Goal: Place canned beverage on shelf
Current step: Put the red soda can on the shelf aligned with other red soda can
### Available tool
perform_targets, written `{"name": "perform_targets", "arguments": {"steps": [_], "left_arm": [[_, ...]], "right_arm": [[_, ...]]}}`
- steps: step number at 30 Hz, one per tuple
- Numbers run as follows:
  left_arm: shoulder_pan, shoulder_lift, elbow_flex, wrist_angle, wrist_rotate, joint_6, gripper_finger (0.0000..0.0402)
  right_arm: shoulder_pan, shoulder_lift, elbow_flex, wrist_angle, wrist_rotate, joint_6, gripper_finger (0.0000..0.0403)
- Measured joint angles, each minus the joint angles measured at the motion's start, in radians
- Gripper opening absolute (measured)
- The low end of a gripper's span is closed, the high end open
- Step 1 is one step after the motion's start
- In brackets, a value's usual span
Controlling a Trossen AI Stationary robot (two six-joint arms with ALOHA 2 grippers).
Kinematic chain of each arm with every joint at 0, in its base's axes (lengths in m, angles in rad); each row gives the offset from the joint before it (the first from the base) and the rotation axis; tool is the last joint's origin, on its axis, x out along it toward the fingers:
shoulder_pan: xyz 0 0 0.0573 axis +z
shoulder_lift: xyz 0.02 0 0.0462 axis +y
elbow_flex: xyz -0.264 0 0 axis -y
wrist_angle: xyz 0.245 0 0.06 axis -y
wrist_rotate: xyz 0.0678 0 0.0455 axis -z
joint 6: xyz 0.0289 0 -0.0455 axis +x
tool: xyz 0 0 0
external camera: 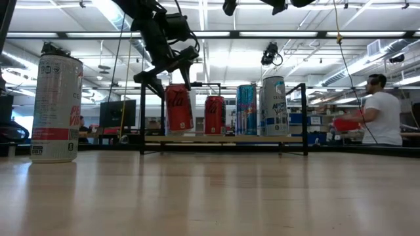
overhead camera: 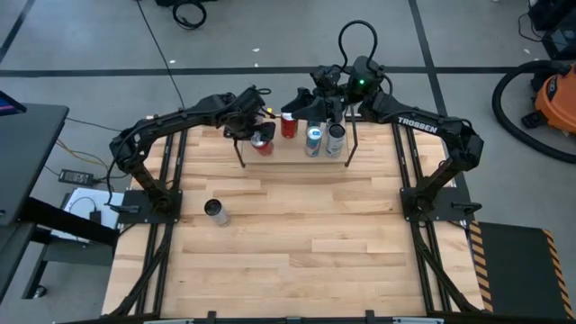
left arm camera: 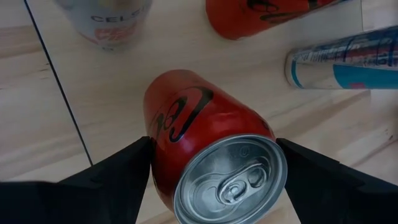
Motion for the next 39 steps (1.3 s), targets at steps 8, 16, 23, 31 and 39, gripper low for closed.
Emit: {"name": "perform_targets", "arguments": {"steps": [8,16,23,31,39], "left_arm": [[0.0,0.0,0.0,0.002,0.003,0.002,0.0325],[0.0,0.0,0.0,0.002,0.003,0.004,0.0325],[-0.002,0.0,0.0,0.002,0.003,-0.003,0.0325],[-0.003,0.0,0.0,0.002,0.002,-0.003,0.0325],[-0.013,0.0,0.0,0.016,0.001,0.004,0.0325]], "right_arm": [[0.0,0.0,0.0,0.0,0.0,0.0,0.0295],[0.0,0.0,0.0,0.0,0.0,0.004,0.0295],[0.0,0.0,0.0,0.0,0.0,0.003,0.0295],[0.0,0.0,0.0,0.0,0.0,0.003,0.0295],[0.0,0.0,0.0,0.0,0.0,0.003,0.0295]]}}
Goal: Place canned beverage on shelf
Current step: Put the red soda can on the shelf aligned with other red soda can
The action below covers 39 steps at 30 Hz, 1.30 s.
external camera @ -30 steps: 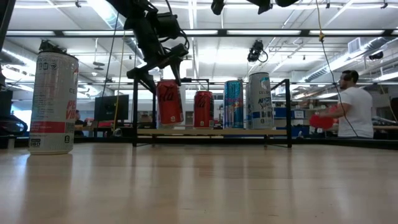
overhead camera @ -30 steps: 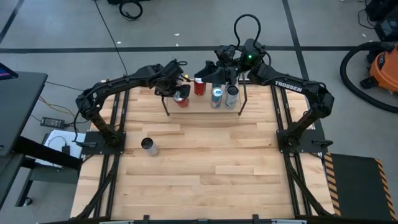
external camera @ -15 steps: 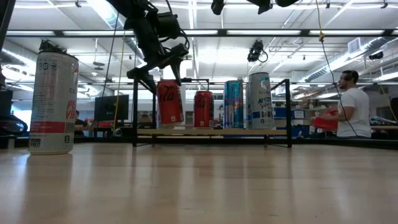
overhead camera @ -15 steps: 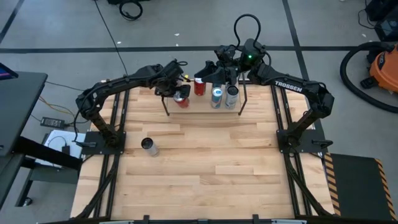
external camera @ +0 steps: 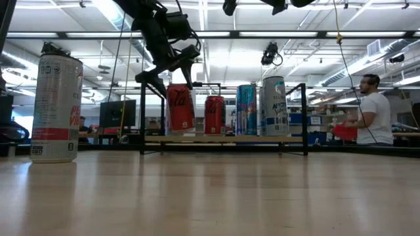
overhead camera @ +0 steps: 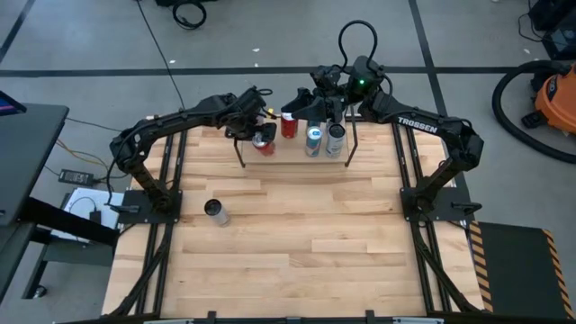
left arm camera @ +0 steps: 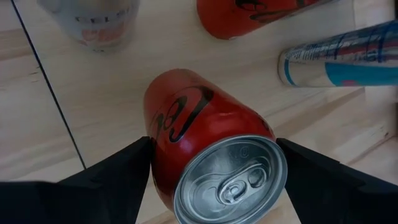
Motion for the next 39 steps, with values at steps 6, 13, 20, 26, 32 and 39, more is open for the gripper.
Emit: {"name": "perform_targets", "arguments": {"steps": [6,13,20,26,32,39], "left_arm": [[-0.002,0.0,0.0,0.013,0.002,0.037,0.0325],[-0.002,0.0,0.0,0.01,-0.001,0.051,0.0325],[-0.001,0.0,0.0,-0.041,-0.024,0.052,0.0325],[-0.002,0.0,0.0,-0.045,-0.025,0.041,0.0325],[-0.002,0.0,0.0,-0.042,-0.026,0.041,0.0326],[0.002,0.0,0.0,-0.015,-0.044,0.042,0.0363]], "right_arm": [[0.0,0.0,0.0,0.0,0.0,0.0,0.0295],[0.0,0.0,0.0,0.0,0.0,0.0,0.0295],[0.0,0.0,0.0,0.0,0.0,0.0,0.0295],[0.0,0.0,0.0,0.0,0.0,0.0,0.0295],[0.0,0.0,0.0,0.0,0.0,0.0,0.0295],[0.0,0.0,0.0,0.0,0.0,0.0,0.0295]]}}
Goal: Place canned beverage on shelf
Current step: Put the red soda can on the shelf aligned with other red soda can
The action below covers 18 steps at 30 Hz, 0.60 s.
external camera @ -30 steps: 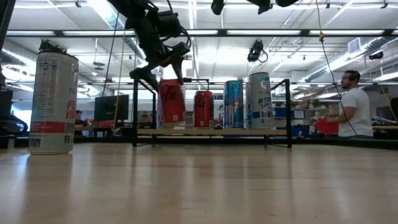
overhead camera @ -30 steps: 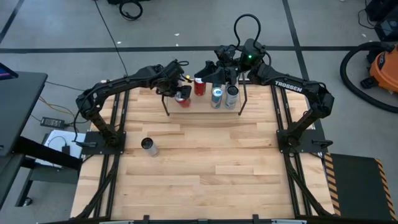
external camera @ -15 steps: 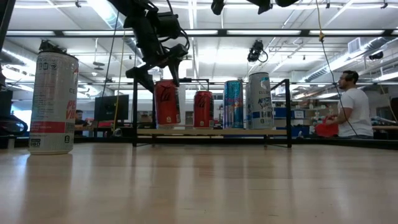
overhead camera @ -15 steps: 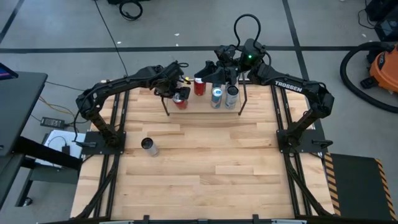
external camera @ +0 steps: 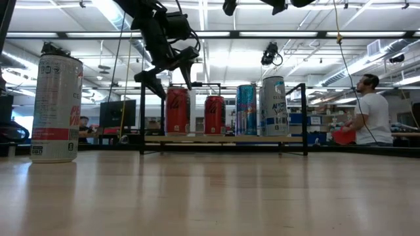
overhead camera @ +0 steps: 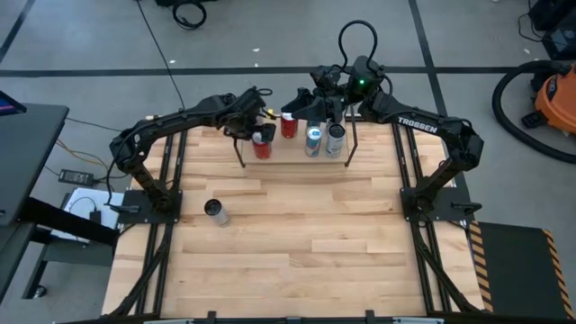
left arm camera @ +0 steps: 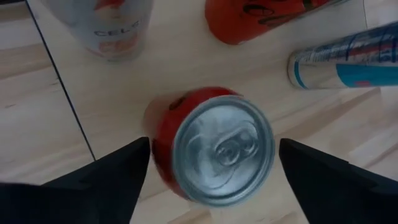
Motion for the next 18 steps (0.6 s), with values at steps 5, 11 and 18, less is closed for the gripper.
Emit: {"name": "perform_targets", "arguments": {"steps": [5,11,18], "left_arm": [[0.002,0.0,0.001,0.004,-0.002,0.001,0.0391],[0.006,-0.009,0.001,0.011,-0.014,0.04,0.0394],[0.022,-0.099,0.0,0.014,-0.02,0.053,0.0394]], "right_arm": [[0.0,0.0,0.0,0.0,0.0,0.0,0.0295],[0.0,0.0,0.0,0.0,0.0,0.0,0.0295],[0.0,0.0,0.0,0.0,0.0,0.0,0.0295]]}}
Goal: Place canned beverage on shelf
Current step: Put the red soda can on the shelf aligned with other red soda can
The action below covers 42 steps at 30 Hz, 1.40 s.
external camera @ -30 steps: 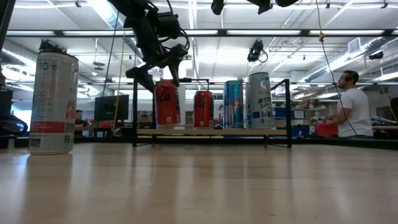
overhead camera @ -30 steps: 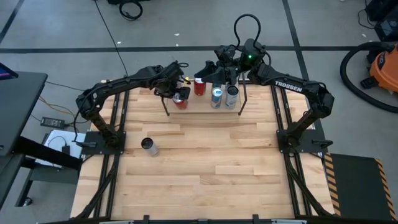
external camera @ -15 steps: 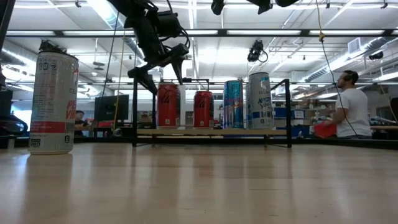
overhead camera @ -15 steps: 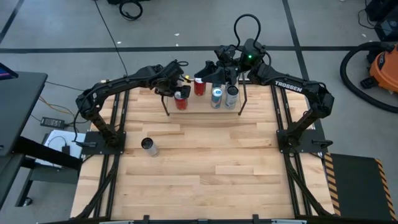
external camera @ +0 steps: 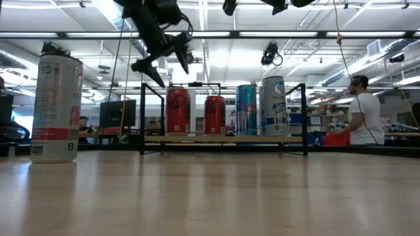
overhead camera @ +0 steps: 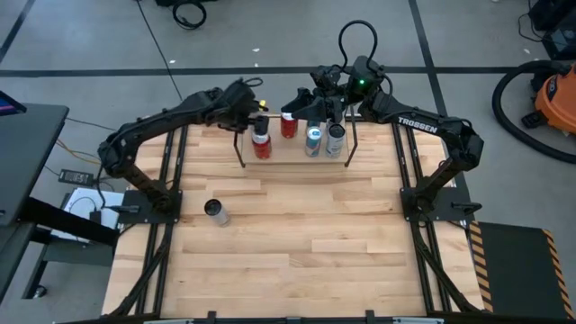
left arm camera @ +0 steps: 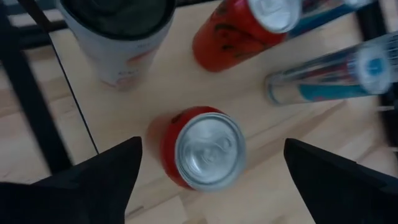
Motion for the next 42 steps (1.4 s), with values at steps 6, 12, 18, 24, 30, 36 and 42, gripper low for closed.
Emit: {"name": "perform_targets", "arguments": {"steps": [6,12,18,24,30,36,42], "left_arm": [[-0.016,-0.085,0.0,-0.013,0.0,0.029,0.0394],[-0.026,-0.157,0.0,-0.079,0.004,0.099,0.0394],[-0.044,-0.248,0.0,-0.136,0.007,0.106,0.0394],[-0.082,-0.339,0.0,-0.144,0.008,0.158,0.0394],[-0.131,-0.408,0.0,-0.151,0.008,0.204,0.0394],[-0.177,-0.429,0.0,-0.145,0.007,0.28,0.0394],[-0.205,-0.425,0.0,-0.143,-0.025,0.298,0.0394]], "right_arm": [[0.0,0.0,0.0,0.0,0.0,0.0,0.0295],[0.0,0.0,0.0,0.0,0.0,0.0,0.0295],[0.0,0.0,0.0,0.002,0.038,-0.003,0.0295],[-0.002,-0.001,0.0,-0.018,0.122,-0.088,0.0295],[-0.018,-0.001,0.0,-0.038,-0.101,-0.159,0.0295],[-0.065,-0.001,0.0,-0.083,-0.178,-0.47,0.0295],[-0.097,-0.001,0.0,-0.2,-0.06,-0.602,0.0295]]}}
